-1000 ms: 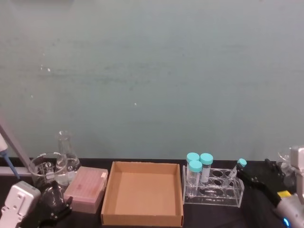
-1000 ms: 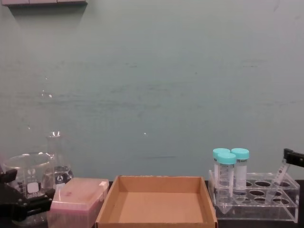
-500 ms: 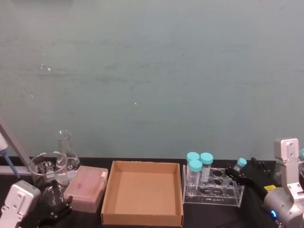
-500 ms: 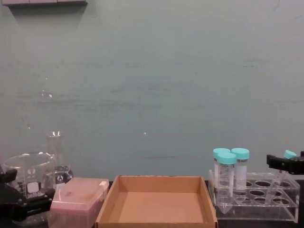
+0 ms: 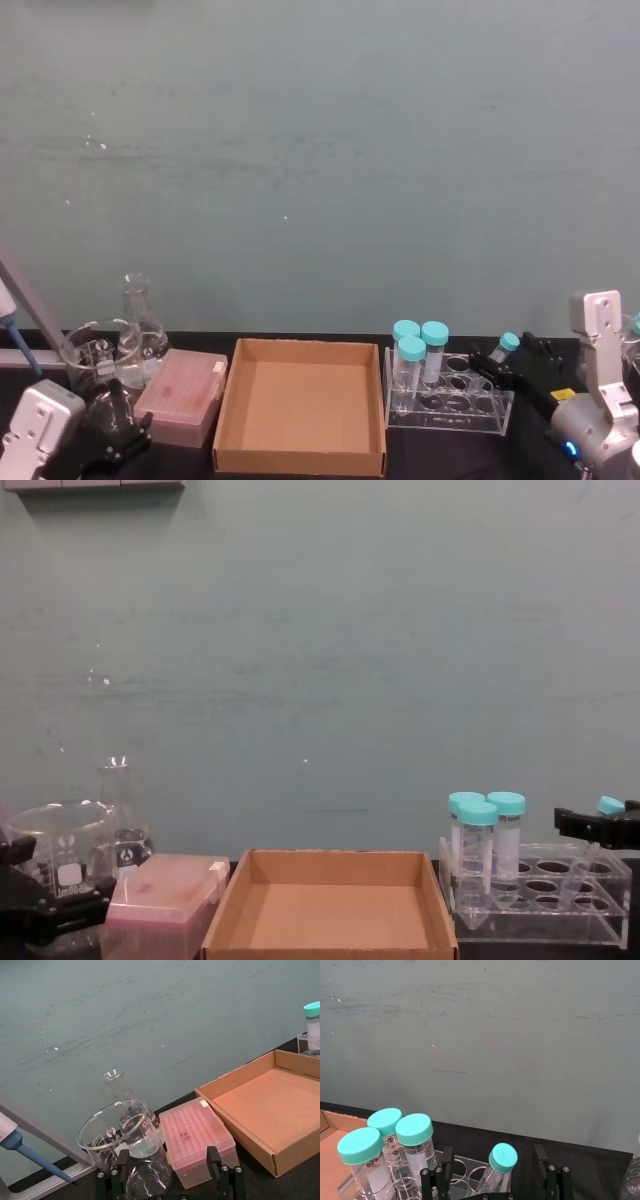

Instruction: Use the right hand to move the test tube from the test tube rack into the box.

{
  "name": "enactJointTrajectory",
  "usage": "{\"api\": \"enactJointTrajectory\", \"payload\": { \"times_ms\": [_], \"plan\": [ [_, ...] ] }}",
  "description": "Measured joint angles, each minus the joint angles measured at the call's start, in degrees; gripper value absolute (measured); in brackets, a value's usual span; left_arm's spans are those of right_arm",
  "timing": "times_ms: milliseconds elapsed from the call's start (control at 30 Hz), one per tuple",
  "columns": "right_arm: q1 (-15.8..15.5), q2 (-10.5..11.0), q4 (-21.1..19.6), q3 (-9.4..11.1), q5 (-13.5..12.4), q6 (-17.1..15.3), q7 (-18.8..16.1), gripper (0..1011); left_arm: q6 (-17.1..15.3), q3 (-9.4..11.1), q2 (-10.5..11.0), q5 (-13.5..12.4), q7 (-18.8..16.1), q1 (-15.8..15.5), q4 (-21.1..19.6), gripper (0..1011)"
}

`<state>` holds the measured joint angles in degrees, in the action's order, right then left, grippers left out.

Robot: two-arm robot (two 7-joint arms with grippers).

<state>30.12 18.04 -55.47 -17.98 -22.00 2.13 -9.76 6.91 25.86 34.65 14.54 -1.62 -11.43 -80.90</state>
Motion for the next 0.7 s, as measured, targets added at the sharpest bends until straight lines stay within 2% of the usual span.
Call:
{"api": "enactJointTrajectory", "payload": {
  "times_ms": [133,233,533,567,600,700],
  "plan": [
    [0.0,0.0,-0.1,0.0,0.0,0.0,0.0,1000,0.0,0.0,0.0,0.0,0.0,0.0,0.0,1000],
    [0.0,0.0,-0.1,0.0,0.0,0.0,0.0,960,0.0,0.0,0.0,0.0,0.0,0.0,0.0,1000],
    [-0.1,0.1,-0.2,0.0,-0.1,0.0,0.1,713,0.0,0.0,0.0,0.0,0.0,0.0,0.0,1000],
    [-0.1,0.1,-0.2,0.0,-0.1,0.0,0.1,713,0.0,0.0,0.0,0.0,0.0,0.0,0.0,1000],
    [-0.1,0.1,-0.2,0.0,-0.1,0.0,0.1,651,0.0,0.0,0.0,0.0,0.0,0.0,0.0,1000],
    [-0.1,0.1,-0.2,0.0,-0.1,0.0,0.1,550,0.0,0.0,0.0,0.0,0.0,0.0,0.0,1000]
  ]
}}
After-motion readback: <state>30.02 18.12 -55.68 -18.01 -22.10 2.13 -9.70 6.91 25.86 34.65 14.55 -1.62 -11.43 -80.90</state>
